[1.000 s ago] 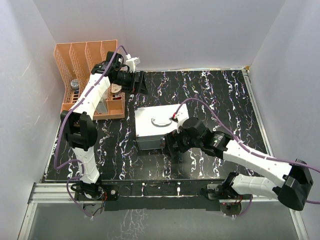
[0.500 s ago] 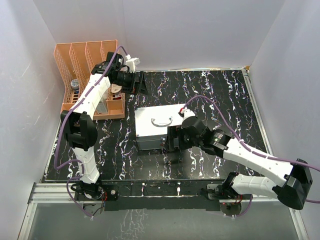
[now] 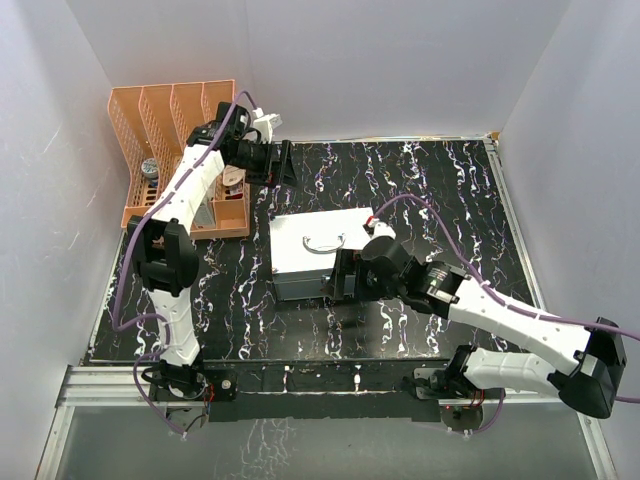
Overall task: Organize the medicine kit
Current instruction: Close the medicine box at the center of the board.
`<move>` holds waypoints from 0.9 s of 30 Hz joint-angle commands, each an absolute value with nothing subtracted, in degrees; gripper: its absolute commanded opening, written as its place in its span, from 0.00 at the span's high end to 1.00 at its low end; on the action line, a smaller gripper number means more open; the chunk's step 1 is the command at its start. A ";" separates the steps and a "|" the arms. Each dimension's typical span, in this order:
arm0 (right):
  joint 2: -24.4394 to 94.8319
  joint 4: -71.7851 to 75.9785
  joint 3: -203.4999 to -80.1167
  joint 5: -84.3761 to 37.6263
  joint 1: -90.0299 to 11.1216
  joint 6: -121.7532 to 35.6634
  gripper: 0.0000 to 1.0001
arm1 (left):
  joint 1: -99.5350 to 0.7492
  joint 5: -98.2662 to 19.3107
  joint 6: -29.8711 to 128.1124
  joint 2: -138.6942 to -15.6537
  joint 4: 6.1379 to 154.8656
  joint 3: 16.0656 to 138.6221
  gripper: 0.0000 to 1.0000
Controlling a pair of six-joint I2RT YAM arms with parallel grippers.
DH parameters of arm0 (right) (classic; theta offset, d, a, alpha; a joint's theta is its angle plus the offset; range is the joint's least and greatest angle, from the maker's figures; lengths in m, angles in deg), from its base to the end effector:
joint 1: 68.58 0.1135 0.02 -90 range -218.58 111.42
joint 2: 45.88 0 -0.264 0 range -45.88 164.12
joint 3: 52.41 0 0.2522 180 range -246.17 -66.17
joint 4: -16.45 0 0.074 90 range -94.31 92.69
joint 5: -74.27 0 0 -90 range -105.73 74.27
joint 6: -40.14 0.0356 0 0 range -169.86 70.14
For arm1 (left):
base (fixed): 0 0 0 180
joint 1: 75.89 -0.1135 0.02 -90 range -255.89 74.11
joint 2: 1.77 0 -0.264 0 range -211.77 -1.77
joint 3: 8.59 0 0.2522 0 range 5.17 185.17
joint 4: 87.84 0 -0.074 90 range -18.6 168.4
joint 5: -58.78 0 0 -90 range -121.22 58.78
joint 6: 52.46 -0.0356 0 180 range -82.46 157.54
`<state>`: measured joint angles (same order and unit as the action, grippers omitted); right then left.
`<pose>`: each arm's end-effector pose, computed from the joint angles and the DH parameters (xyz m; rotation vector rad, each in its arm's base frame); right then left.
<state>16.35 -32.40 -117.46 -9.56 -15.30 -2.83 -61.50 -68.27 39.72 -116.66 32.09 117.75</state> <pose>0.1375 0.1779 0.2808 -0.0815 2.4847 0.6846 0.4267 -0.1316 0.3262 0.5498 2.3227 -0.9141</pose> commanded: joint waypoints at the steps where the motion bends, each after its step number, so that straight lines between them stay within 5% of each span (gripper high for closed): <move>1: 13.84 -23.23 -114.21 -7.44 -14.75 2.23 0.02 | -61.24 -69.08 40.59 -118.14 31.89 121.57 0.02; 27: 7.59 4.11 -92.82 9.26 -9.81 21.25 0.02 | -61.29 -70.80 40.66 -124.13 31.42 127.73 0.03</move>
<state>9.62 -3.57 -94.01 5.81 -10.39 17.27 -61.50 -69.32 40.13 -123.81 32.53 124.26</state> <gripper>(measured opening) 0.983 0.978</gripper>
